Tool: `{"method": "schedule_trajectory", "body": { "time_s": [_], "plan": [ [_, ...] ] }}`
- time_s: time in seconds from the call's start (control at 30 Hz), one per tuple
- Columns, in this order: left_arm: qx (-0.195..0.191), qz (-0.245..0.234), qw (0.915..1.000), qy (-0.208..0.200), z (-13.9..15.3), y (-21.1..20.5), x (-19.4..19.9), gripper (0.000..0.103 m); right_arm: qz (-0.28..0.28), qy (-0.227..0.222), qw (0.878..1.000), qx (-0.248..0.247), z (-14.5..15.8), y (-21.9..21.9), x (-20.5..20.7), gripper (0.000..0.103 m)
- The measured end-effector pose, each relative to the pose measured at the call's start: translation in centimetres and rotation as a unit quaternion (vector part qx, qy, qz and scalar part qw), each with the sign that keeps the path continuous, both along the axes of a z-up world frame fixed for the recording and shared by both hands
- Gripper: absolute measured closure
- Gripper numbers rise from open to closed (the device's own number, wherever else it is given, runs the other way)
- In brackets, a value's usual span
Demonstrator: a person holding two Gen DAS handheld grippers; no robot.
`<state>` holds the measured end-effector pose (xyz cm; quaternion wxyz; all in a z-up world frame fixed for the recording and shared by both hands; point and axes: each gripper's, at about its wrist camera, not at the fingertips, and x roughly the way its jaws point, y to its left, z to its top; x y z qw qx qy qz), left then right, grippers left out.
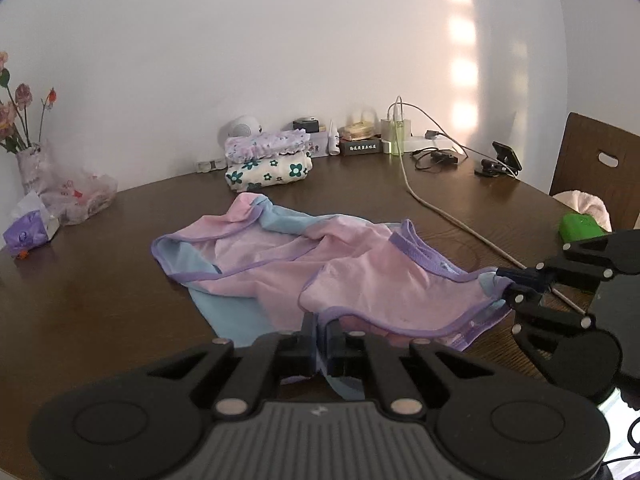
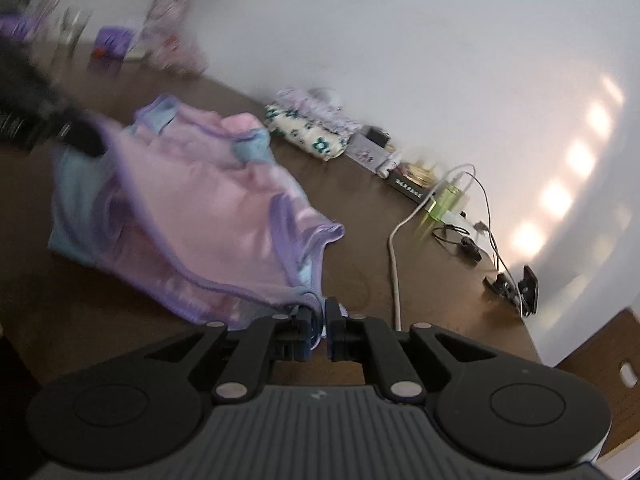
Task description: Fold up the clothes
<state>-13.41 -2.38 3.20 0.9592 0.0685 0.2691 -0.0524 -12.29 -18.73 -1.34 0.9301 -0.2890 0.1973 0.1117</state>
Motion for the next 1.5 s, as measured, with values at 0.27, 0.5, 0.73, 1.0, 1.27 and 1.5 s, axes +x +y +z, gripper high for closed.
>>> {"method": "schedule_trajectory", "body": {
  "time_s": [0.27,0.5,0.73,1.0,1.27,1.5],
  "plan": [
    [0.003,0.0,1.0,-0.004,0.4,-0.2,0.1,0.1,0.065,-0.033,0.991,-0.113,-1.4,0.9,-1.4,0.061],
    [0.002,0.005,1.0,-0.004,0.3,-0.1,0.1,0.098,0.106,-0.002,0.987,-0.12,-0.7,1.7,-1.0,0.101],
    [0.007,0.001,0.9997,0.025,-1.9,-1.4,-1.4,0.024,-0.001,0.046,0.98,0.195,4.1,-3.4,1.2,0.101],
    [0.063,0.054,0.9963,0.022,-3.0,-2.0,-1.4,0.025,-0.031,0.016,0.965,0.26,4.5,-5.2,-0.2,0.101],
    [0.044,0.116,0.992,0.025,-2.7,1.7,-0.3,0.036,-0.067,0.015,0.957,0.281,3.2,-7.0,-0.9,0.101],
    [-0.005,0.099,0.9947,0.026,-1.4,3.2,-0.9,0.045,-0.072,0.034,0.961,0.264,2.2,-6.9,-1.4,0.101]
  ]
}}
